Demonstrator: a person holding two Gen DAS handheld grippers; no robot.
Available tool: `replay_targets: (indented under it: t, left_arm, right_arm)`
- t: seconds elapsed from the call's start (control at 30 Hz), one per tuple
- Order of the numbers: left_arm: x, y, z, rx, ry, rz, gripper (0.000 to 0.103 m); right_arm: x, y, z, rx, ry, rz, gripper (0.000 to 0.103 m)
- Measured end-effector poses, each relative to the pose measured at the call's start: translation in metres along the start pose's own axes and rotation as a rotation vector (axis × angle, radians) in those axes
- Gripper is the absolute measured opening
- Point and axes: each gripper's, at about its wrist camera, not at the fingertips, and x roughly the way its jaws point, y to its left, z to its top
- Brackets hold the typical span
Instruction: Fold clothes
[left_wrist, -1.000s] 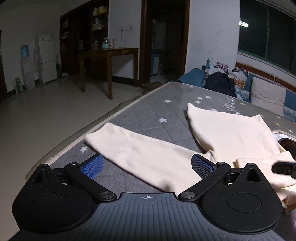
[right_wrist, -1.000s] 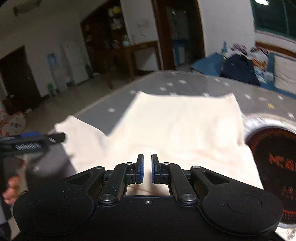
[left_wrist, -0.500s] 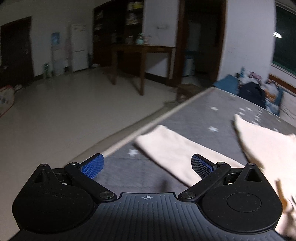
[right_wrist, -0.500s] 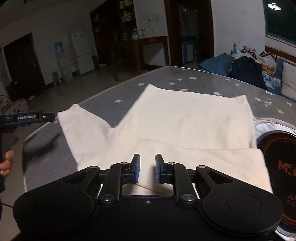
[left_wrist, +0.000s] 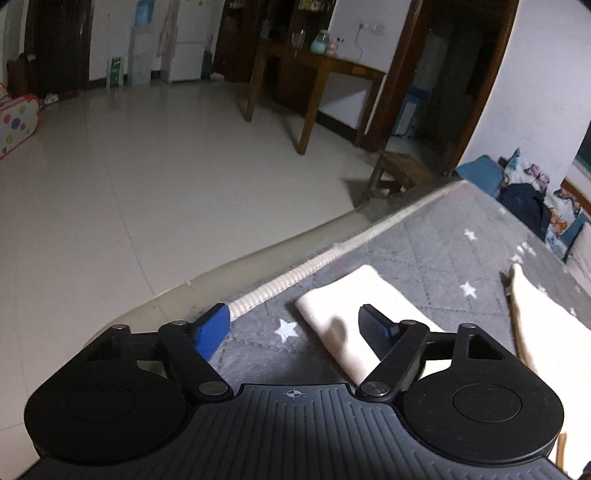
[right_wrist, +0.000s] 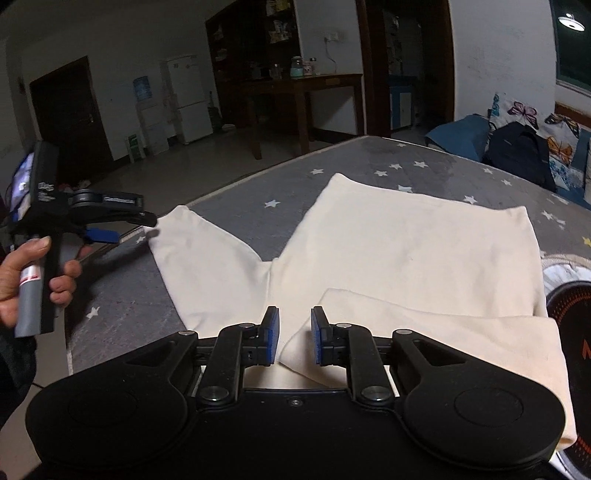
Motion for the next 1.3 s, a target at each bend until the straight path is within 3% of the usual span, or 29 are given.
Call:
replay_targets:
  t: [0.03,0.1,0.23,0.57,0.97,1.3]
  left_arm:
    - [0.001,-0.001,0.001,0.006,0.001,0.001,0.073]
    - [0.001,-0.002,0.002,0.016,-0.002,0.002,0.063]
    - [0.004,-0.005,0.005,0.036,0.013,-0.025,0.016]
    - [-0.020,-0.011,0.019,0.010,-0.033,-0.179,0.007]
    - [-0.101,-0.078,0.014,0.125,-0.102,-0.455,0.007]
    - [-0.133,-0.118,-0.002,0.175,-0.112,-0.594,0.007]
  right_arm:
    - [0.000,0.000,0.000,-0.004,0.000,0.004,0.020]
    - [-0.001,0.002,0.001,-0.012,-0.001,0.010,0.020]
    - [0.001,0.006,0.001,-0.038,0.000,0.015,0.020]
    - [0.005,0.027,0.009,-0.112,-0.013,0.066,0.020]
    - [-0.001,0.063,0.047,-0.187,-0.135,0.168,0.020]
    - [-0.011,0.061,0.062,-0.173,-0.239,0.115,0.027]
